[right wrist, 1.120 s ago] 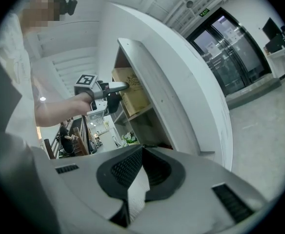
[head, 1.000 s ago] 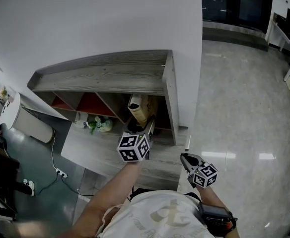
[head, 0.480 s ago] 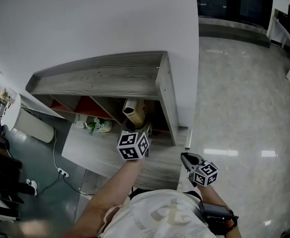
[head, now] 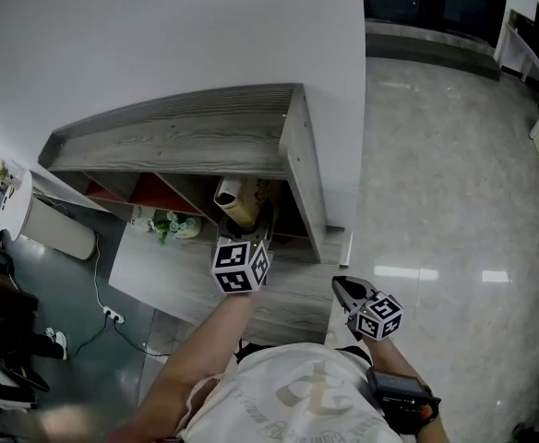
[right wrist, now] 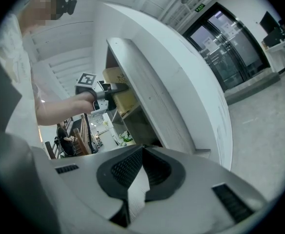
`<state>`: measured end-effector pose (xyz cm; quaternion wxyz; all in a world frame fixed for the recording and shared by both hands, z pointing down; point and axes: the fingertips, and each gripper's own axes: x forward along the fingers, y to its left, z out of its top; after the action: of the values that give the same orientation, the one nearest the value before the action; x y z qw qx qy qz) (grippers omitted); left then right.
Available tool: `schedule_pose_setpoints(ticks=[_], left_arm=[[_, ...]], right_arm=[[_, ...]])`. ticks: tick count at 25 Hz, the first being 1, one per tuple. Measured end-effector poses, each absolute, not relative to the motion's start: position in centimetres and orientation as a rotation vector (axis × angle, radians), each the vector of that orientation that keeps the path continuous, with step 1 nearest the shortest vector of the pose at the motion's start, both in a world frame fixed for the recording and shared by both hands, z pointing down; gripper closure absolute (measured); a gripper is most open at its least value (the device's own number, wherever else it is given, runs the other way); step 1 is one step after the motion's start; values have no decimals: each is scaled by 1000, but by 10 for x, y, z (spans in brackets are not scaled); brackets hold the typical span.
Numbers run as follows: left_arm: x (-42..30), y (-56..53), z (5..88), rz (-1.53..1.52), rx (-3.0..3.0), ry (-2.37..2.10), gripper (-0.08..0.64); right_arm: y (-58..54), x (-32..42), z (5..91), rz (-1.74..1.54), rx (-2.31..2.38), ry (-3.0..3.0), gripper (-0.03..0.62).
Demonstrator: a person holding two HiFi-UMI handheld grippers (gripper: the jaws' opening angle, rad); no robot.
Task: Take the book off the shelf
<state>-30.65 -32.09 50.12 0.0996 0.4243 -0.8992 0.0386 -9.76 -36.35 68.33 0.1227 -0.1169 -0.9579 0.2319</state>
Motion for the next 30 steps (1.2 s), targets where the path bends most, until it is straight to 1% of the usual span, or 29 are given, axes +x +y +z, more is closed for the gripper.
schedule_pose_setpoints(ticks=[8, 13, 19, 30], left_arm=[[-314, -304, 493, -5, 1324, -2677, 334], [-300, -291, 490, -102, 1349, -2654, 336], [-296, -271, 488, -176, 1376, -2629, 336], [-284, -219, 479, -266, 1421, -2597, 336]], right_arm=[[-360, -115, 687, 630, -368, -2807, 588], [-349, -102, 681, 606, -382, -2779, 588], [-329, -105, 676, 584, -410, -2778, 588], [-284, -99, 669, 554, -428, -2760, 588]])
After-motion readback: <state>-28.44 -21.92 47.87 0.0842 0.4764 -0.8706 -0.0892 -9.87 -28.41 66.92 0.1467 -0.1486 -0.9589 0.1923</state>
